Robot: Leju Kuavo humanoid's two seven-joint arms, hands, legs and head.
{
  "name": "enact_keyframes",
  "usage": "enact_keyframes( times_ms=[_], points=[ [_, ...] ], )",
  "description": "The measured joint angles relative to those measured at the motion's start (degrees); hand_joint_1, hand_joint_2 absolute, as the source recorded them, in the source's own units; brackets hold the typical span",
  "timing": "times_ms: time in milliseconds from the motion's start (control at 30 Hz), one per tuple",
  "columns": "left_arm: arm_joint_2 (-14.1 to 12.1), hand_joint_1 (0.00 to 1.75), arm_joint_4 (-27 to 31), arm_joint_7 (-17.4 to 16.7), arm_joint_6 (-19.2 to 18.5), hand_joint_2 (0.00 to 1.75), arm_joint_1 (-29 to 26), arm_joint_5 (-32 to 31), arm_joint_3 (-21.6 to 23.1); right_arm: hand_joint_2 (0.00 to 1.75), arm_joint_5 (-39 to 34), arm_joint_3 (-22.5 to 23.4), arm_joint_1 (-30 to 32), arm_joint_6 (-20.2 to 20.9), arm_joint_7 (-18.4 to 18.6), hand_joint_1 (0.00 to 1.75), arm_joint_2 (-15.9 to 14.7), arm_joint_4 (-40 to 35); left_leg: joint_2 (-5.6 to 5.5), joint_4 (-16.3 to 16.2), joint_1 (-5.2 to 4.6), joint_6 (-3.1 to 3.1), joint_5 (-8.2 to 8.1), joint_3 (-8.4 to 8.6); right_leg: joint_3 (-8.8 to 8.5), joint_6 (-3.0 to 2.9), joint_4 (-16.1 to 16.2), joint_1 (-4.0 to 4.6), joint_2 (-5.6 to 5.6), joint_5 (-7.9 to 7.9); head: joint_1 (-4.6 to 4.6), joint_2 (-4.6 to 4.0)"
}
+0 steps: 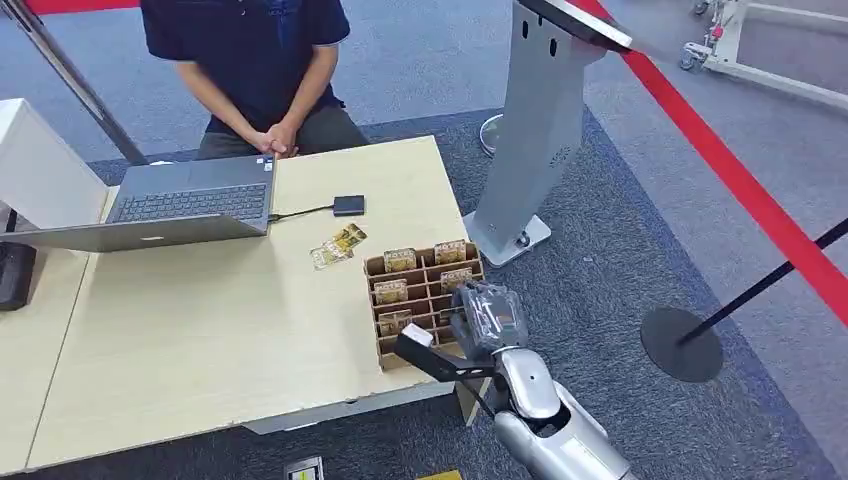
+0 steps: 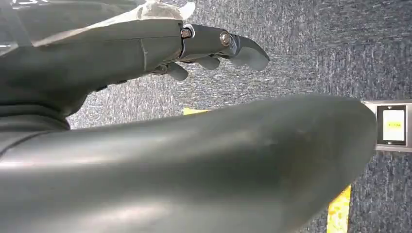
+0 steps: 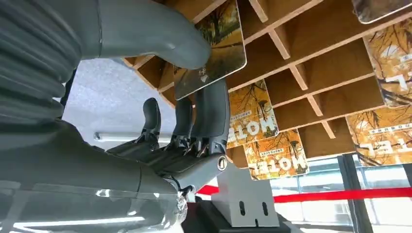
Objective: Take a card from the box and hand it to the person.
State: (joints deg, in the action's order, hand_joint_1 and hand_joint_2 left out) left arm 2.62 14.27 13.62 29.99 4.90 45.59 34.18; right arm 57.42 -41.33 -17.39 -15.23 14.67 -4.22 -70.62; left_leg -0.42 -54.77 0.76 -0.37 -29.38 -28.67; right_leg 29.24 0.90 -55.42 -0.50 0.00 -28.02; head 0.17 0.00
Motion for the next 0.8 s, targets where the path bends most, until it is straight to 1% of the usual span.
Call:
enact_keyframes(
  times_ms=[33, 133, 233, 367, 400, 433, 500, 733, 800],
  points=[
    [0.00, 0.00, 0.00, -0.11, 0.02, 0.00, 0.00, 0.02, 0.02, 1.75, 0.00, 0.00, 0.00, 0.02, -0.04, 1.01, 0.00, 0.00, 0.00, 0.00, 0.00, 0.00, 0.00, 0.00, 0.00, 0.00, 0.00, 0.00, 0.00, 0.00, 0.00, 0.00],
    [0.00, 0.00, 0.00, -0.39, 0.04, 0.00, 0.00, 0.04, 0.02, 1.75, 0.00, 0.00, 0.00, 0.02, -0.24, 1.03, 0.00, 0.00, 0.00, 0.00, 0.00, 0.00, 0.00, 0.00, 0.00, 0.00, 0.00, 0.00, 0.00, 0.00, 0.00, 0.00],
    [0.00, 0.00, 0.00, -0.52, 0.07, 0.00, 0.00, 0.15, 0.02, 1.75, 0.02, 0.00, 0.00, 0.04, -0.28, 1.10, 0.00, 0.00, 0.00, 0.00, 0.00, 0.00, 0.00, 0.00, 0.00, 0.00, 0.00, 0.00, 0.00, 0.00, 0.00, 0.00],
    [0.00, 0.00, 0.00, -0.48, 0.09, 0.00, 0.00, 0.22, 0.07, 1.75, 0.39, 0.00, -0.01, 0.09, -0.33, 1.45, 0.00, 0.00, 0.00, 0.00, 0.00, 0.00, 0.00, 0.00, 0.00, 0.00, 0.00, 0.00, 0.00, 0.00, 0.02, 0.00],
    [0.00, 0.00, 0.00, -0.46, 0.09, 0.00, 0.00, 0.28, 0.09, 1.75, 0.55, 0.00, -0.01, 0.11, -0.31, 1.62, 0.00, 0.00, 0.00, 0.00, 0.00, 0.00, 0.00, 0.00, 0.00, 0.00, 0.00, 0.00, 0.00, 0.00, 0.02, 0.00],
    [0.00, 0.00, 0.00, -0.44, 0.09, 0.00, 0.00, 0.46, 0.11, 1.75, 0.87, 0.00, -0.01, 0.22, -0.16, 1.69, 0.00, -0.02, 0.00, 0.00, 0.00, 0.00, 0.00, 0.00, 0.00, 0.00, 0.00, 0.00, 0.00, 0.00, 0.00, 0.00],
    [0.00, 0.00, 0.00, -0.41, 0.09, 0.00, 0.00, 0.72, 0.28, 1.75, 1.40, 0.00, -0.01, 0.57, 0.18, 1.75, -0.02, -0.26, 0.00, 0.00, 0.00, 0.00, 0.00, 0.00, 0.00, 0.00, 0.00, 0.00, 0.00, 0.00, 0.02, 0.00],
    [-0.07, 0.00, -0.02, -0.41, 0.37, 0.00, 0.00, 1.66, 1.20, 1.75, 4.15, 0.04, 0.04, 3.48, 1.42, 1.75, -0.63, -2.58, 0.00, 0.00, 0.00, 0.00, 0.00, 0.01, 0.00, 0.00, 0.00, 0.00, 0.00, 0.00, 0.00, 0.00],
    [-0.11, 0.00, -0.02, -0.41, 0.37, 0.00, 0.01, 1.97, 1.36, 1.75, 4.98, 0.02, 0.10, 4.96, 1.75, 1.75, -0.92, -3.87, 0.00, -0.01, 0.00, 0.00, 0.00, 0.01, 0.00, 0.00, 0.00, 0.00, 0.00, 0.00, 0.02, 0.00]
  ],
)
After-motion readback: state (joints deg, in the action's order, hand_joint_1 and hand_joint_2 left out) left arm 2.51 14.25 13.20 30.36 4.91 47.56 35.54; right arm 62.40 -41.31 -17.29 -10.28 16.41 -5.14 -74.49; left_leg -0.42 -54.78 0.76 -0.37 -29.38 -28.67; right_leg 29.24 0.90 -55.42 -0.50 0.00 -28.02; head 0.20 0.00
